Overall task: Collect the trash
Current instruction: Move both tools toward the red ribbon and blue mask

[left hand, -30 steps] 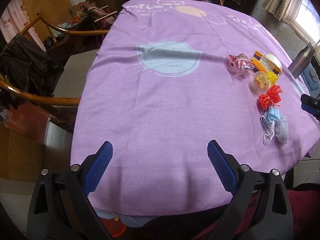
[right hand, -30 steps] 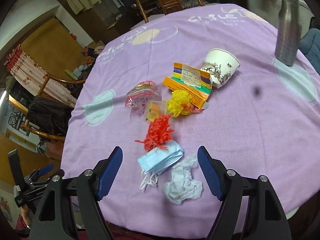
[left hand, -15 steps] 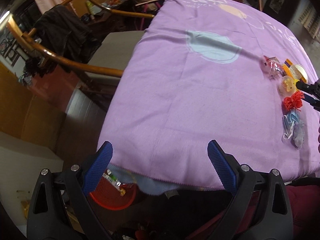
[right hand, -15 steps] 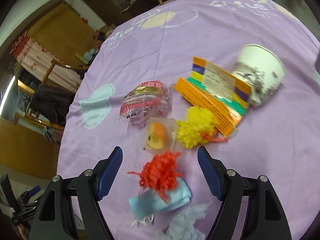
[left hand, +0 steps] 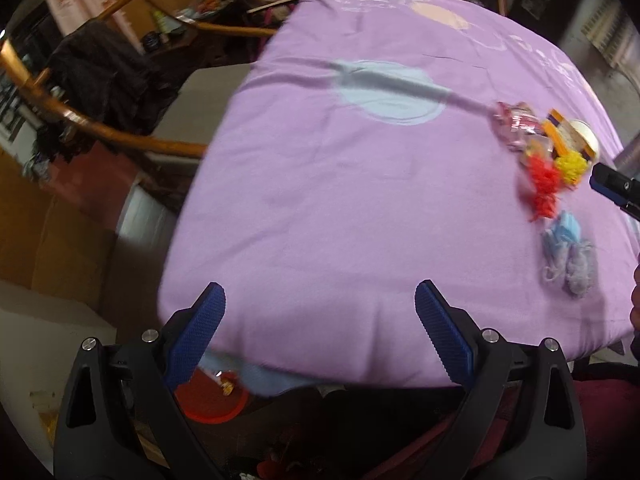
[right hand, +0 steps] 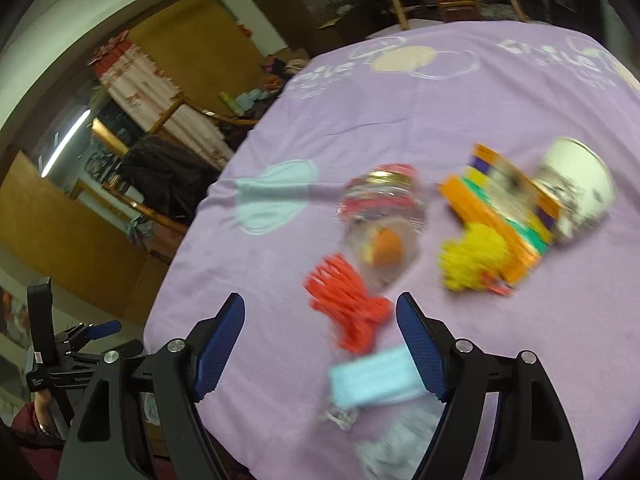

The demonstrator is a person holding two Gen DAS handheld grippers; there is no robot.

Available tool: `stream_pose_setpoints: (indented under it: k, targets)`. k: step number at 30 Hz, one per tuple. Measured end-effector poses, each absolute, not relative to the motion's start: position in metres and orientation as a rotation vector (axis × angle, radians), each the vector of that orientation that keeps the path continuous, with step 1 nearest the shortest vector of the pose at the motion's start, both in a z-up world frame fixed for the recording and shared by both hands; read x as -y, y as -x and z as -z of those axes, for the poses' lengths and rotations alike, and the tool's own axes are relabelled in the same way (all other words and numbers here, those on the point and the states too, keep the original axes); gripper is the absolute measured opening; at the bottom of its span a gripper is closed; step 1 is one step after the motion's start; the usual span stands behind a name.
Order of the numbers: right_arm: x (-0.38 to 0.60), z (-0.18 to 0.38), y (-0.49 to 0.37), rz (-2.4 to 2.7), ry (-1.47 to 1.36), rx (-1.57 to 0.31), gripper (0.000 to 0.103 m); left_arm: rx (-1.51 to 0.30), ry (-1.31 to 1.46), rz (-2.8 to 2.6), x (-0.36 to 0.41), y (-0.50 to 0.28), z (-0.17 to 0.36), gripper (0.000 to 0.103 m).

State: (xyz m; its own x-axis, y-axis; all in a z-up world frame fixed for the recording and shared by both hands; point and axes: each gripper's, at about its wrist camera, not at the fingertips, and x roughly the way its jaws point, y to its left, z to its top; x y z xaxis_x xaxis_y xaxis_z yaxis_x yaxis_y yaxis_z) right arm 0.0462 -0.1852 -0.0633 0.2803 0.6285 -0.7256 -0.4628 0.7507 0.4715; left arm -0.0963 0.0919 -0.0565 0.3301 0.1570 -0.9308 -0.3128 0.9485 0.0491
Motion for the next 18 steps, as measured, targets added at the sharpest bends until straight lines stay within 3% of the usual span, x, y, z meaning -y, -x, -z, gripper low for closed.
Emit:
stream_pose_setpoints:
  k: [15,18]
  targets:
    - [0.357,0.043,0.011,-0.295,-0.292,-0.963,0.077,-1.205,0.141,0.159,0.034,-0.045,0.105,0.092]
    - [0.384,0.041,0.023,-0.22,-0.304,-0.953,0.077,-1.222,0.156,0.182,0.042,-0.066,0.122,0.083]
